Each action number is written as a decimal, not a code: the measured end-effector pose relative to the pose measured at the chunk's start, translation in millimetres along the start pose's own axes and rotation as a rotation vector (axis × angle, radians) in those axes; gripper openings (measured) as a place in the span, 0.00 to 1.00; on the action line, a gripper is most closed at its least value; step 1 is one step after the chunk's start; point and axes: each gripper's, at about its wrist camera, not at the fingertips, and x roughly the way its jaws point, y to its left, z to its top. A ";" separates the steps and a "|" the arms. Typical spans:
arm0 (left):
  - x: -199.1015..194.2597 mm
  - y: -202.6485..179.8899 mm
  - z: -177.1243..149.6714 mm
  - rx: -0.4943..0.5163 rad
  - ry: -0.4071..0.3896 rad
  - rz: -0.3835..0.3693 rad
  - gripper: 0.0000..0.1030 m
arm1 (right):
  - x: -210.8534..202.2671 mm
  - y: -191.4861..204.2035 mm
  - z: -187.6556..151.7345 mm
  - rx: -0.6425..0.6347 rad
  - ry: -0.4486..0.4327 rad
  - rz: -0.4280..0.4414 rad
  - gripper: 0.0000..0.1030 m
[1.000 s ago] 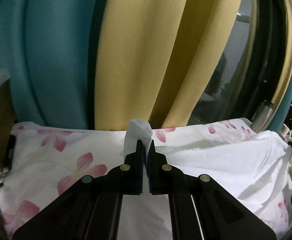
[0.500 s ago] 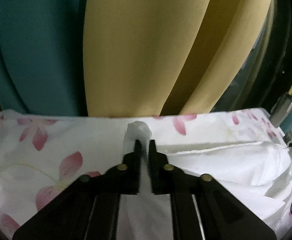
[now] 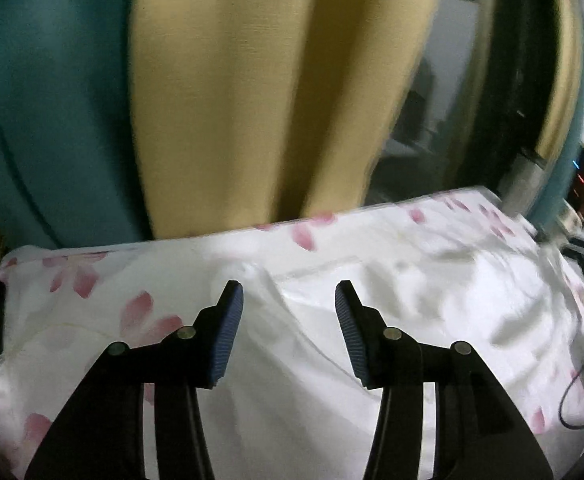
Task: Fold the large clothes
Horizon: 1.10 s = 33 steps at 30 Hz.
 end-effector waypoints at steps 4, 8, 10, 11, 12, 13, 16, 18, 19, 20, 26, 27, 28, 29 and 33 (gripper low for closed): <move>-10.3 -22.1 -15.4 0.034 0.044 -0.078 0.49 | -22.6 40.1 -5.2 -0.049 -0.022 0.111 0.50; -11.4 -40.2 -34.8 0.020 0.102 -0.175 0.49 | -34.3 79.7 -14.7 -0.057 -0.017 0.255 0.50; -11.2 -45.7 -42.1 0.017 0.121 -0.194 0.49 | -38.8 102.4 -21.7 -0.084 -0.013 0.305 0.50; -10.6 -48.8 -46.1 0.017 0.130 -0.199 0.49 | -40.5 112.8 -25.0 -0.102 -0.010 0.318 0.50; -12.2 -51.2 -49.0 0.020 0.134 -0.205 0.49 | -42.0 122.5 -28.7 -0.121 -0.006 0.327 0.50; -13.2 -53.7 -51.7 0.024 0.137 -0.213 0.49 | -43.5 133.7 -32.4 -0.145 -0.001 0.331 0.50; -16.1 -57.5 -56.8 0.034 0.145 -0.224 0.49 | -46.3 164.0 -42.4 -0.242 0.007 0.290 0.50; -16.4 -60.2 -59.8 0.054 0.153 -0.220 0.49 | -47.7 179.8 -47.9 -0.310 0.005 0.284 0.50; -16.7 -61.1 -61.2 0.065 0.156 -0.218 0.49 | -49.5 186.2 -50.3 -0.336 -0.002 0.268 0.50; -16.4 -61.3 -62.0 0.072 0.160 -0.219 0.49 | -49.4 189.9 -51.7 -0.354 -0.007 0.253 0.50; -10.0 -61.5 -66.1 0.080 0.193 -0.238 0.49 | -47.6 194.3 -49.9 -0.348 -0.029 0.207 0.49; -9.4 -62.1 -65.5 0.083 0.194 -0.239 0.49 | -46.5 189.0 -47.4 -0.331 -0.035 0.211 0.49; -8.7 -62.8 -64.4 0.088 0.196 -0.240 0.49 | -45.7 185.5 -45.2 -0.318 -0.038 0.220 0.37; -8.4 -63.6 -63.2 0.095 0.196 -0.240 0.49 | -44.1 181.4 -42.6 -0.299 -0.037 0.237 0.27; -5.0 -67.6 -57.7 0.113 0.206 -0.255 0.49 | -40.0 165.5 -28.8 -0.221 -0.052 0.264 0.04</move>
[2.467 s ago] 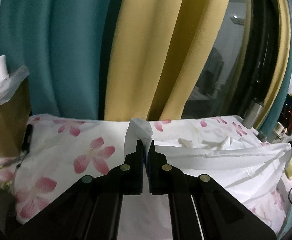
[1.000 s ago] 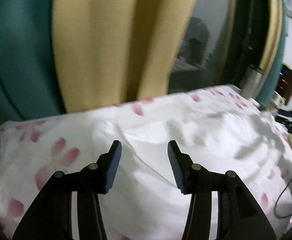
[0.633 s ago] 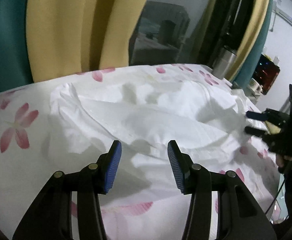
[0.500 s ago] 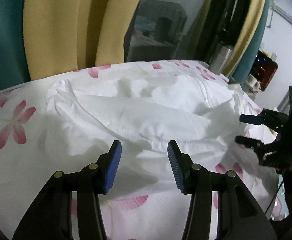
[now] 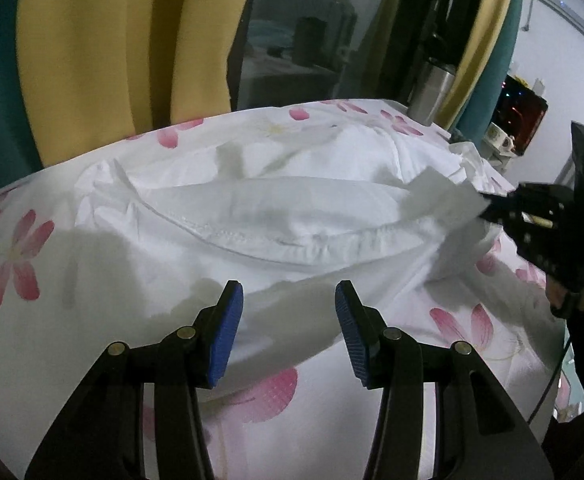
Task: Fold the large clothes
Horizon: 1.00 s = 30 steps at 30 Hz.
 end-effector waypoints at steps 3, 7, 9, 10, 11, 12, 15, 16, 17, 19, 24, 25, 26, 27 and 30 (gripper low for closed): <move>2.6 -0.8 6.3 -0.012 0.005 -0.029 0.49 | -5.5 -10.6 12.6 0.041 -0.024 0.032 0.04; 10.5 -1.6 16.8 -0.006 0.020 -0.017 0.49 | -7.1 -19.6 24.7 0.057 -0.021 0.068 0.04; 13.0 -2.4 22.2 -0.003 0.023 -0.015 0.49 | -4.6 -23.6 25.4 0.060 -0.006 0.097 0.04; 14.2 -3.2 24.9 0.004 0.024 -0.013 0.49 | -1.4 -24.9 24.5 0.057 0.018 0.119 0.04; 15.7 -4.1 28.1 0.015 0.024 -0.010 0.49 | 0.8 -25.4 22.5 0.049 0.035 0.134 0.04; 17.6 -4.5 30.3 0.023 0.031 -0.010 0.49 | 1.1 -26.3 19.7 0.044 0.035 0.136 0.04; 28.9 -4.6 36.9 0.042 0.056 -0.001 0.49 | 6.2 -31.0 11.9 0.053 0.052 0.128 0.08; 34.0 -3.7 38.9 0.042 0.069 -0.008 0.49 | 7.7 -33.1 9.1 0.060 0.054 0.118 0.09; 37.6 -2.3 39.9 0.035 0.077 -0.019 0.49 | 8.7 -35.6 6.8 0.067 0.056 0.114 0.10; 43.6 -0.4 41.9 0.019 0.087 -0.027 0.49 | 8.5 -41.2 4.2 0.091 0.058 0.108 0.23; 48.0 1.8 47.5 0.008 0.084 -0.023 0.49 | 0.4 -57.0 -0.3 0.130 0.010 0.080 0.54; 47.3 1.4 48.4 0.010 0.079 -0.023 0.49 | -0.1 -59.1 -1.8 0.124 0.004 0.076 0.54; 46.4 0.8 49.5 0.016 0.076 -0.018 0.49 | 0.4 -60.2 -2.7 0.117 0.001 0.069 0.54; 46.7 0.4 50.2 0.020 0.077 -0.013 0.49 | 2.0 -62.3 -3.7 0.116 -0.001 0.071 0.54; 46.8 -0.8 52.6 0.028 0.078 -0.019 0.49 | 7.5 -68.5 -3.5 0.146 -0.008 0.108 0.26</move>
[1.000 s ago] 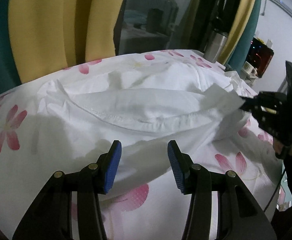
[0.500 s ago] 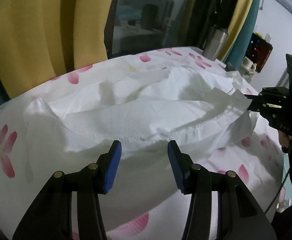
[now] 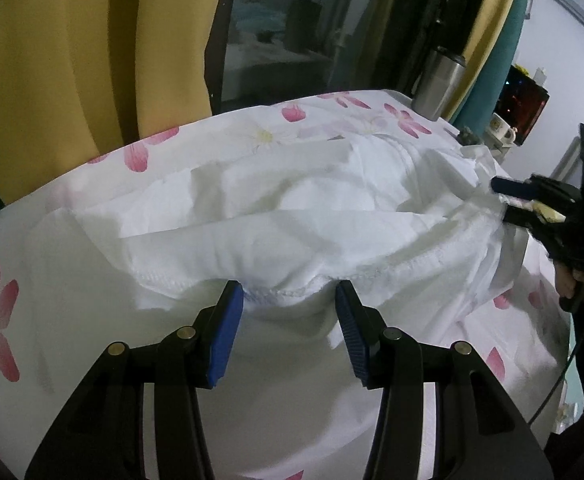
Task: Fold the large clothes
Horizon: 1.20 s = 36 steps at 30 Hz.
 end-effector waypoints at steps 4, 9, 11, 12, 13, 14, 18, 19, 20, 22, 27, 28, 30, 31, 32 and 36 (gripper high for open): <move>-0.8 -3.2 8.1 0.034 0.001 0.008 0.49 | 8.1 -9.7 11.8 0.043 -0.024 0.015 0.01; -6.0 -4.4 23.1 0.055 -0.022 0.030 0.49 | 17.1 -17.9 40.4 0.014 -0.057 -0.025 0.01; -7.7 -4.5 27.1 0.072 -0.032 0.038 0.49 | 22.4 -23.7 52.0 0.002 -0.064 -0.034 0.01; -8.0 -4.6 29.5 0.081 -0.034 0.041 0.49 | 25.0 -26.4 57.0 -0.005 -0.067 -0.039 0.01; -7.7 -4.6 31.9 0.091 -0.031 0.045 0.49 | 28.2 -29.9 62.4 -0.010 -0.069 -0.043 0.01; -7.3 -4.4 33.6 0.100 -0.029 0.052 0.49 | 30.3 -33.0 66.6 -0.013 -0.071 -0.045 0.01; 4.9 0.5 45.2 0.155 -0.005 0.097 0.49 | 40.6 -45.5 80.9 -0.018 -0.075 -0.061 0.01; 8.3 3.3 48.3 0.166 0.000 0.103 0.49 | 44.5 -48.8 83.6 -0.018 -0.073 -0.066 0.01; 15.5 9.3 53.5 0.172 0.014 0.126 0.49 | 48.6 -51.3 85.4 -0.017 -0.068 -0.071 0.01; 24.5 17.8 61.7 0.170 0.032 0.155 0.49 | 57.7 -55.3 87.2 -0.012 -0.055 -0.075 0.01; 37.1 39.5 78.4 0.163 0.032 0.228 0.49 | 78.5 -61.6 86.6 -0.006 -0.015 -0.117 0.01; 39.2 44.3 79.8 0.155 0.034 0.245 0.49 | 83.5 -64.4 86.0 -0.002 -0.005 -0.135 0.01; 42.3 56.0 82.0 0.120 0.036 0.256 0.49 | 91.8 -69.3 84.5 0.001 0.016 -0.168 0.01; 40.3 59.1 81.6 0.107 0.031 0.255 0.49 | 95.4 -72.4 83.0 0.005 0.025 -0.184 0.01; 37.4 60.1 80.7 0.102 0.021 0.251 0.49 | 97.9 -75.7 81.8 0.013 0.034 -0.193 0.01; 13.0 58.7 71.3 0.101 -0.034 0.228 0.49 | 104.7 -87.7 79.1 0.045 0.073 -0.246 0.11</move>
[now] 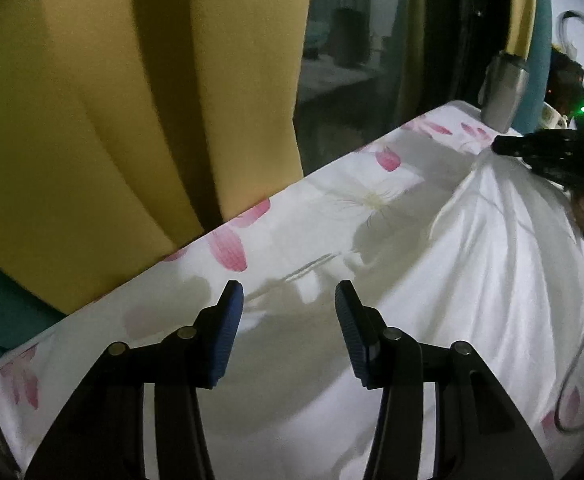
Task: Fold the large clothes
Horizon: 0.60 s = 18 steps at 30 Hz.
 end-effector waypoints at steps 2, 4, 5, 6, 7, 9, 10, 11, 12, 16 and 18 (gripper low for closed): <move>-10.6 2.8 -5.5 0.002 -0.012 -0.014 0.49 | -1.3 -5.5 1.1 0.013 0.006 -0.033 0.28; -12.7 5.5 -9.3 0.014 0.008 -0.020 0.49 | -10.2 -9.9 2.8 0.029 -0.023 -0.036 0.59; -11.0 5.7 -14.2 0.036 0.033 -0.020 0.49 | -17.1 -11.4 3.5 0.030 -0.045 -0.046 0.60; -8.4 6.2 -16.8 0.049 0.048 -0.017 0.49 | -24.6 -12.8 4.1 0.027 -0.059 -0.058 0.61; -4.5 7.8 -20.4 0.063 0.069 -0.004 0.49 | -27.7 -13.0 4.3 0.026 -0.061 -0.060 0.61; 0.0 10.8 -23.4 0.076 0.080 0.028 0.49 | -37.8 -16.2 2.4 0.031 -0.067 -0.057 0.61; 1.3 12.2 -23.6 0.080 0.079 0.037 0.49 | -43.8 -18.1 -0.6 0.036 -0.069 -0.059 0.61; 3.4 13.3 -22.6 0.083 0.081 0.040 0.49 | -48.4 -20.0 -3.8 0.039 -0.072 -0.058 0.61; 5.0 13.6 -20.5 0.084 0.090 0.033 0.49 | -54.1 -22.1 -7.8 0.042 -0.076 -0.059 0.61; 8.9 2.6 -7.3 0.145 0.077 0.027 0.49 | -67.7 -32.5 -31.3 0.067 -0.051 -0.072 0.61; 13.4 -2.9 0.1 0.179 0.073 0.024 0.49 | -73.0 -41.5 -44.1 0.093 -0.036 -0.087 0.61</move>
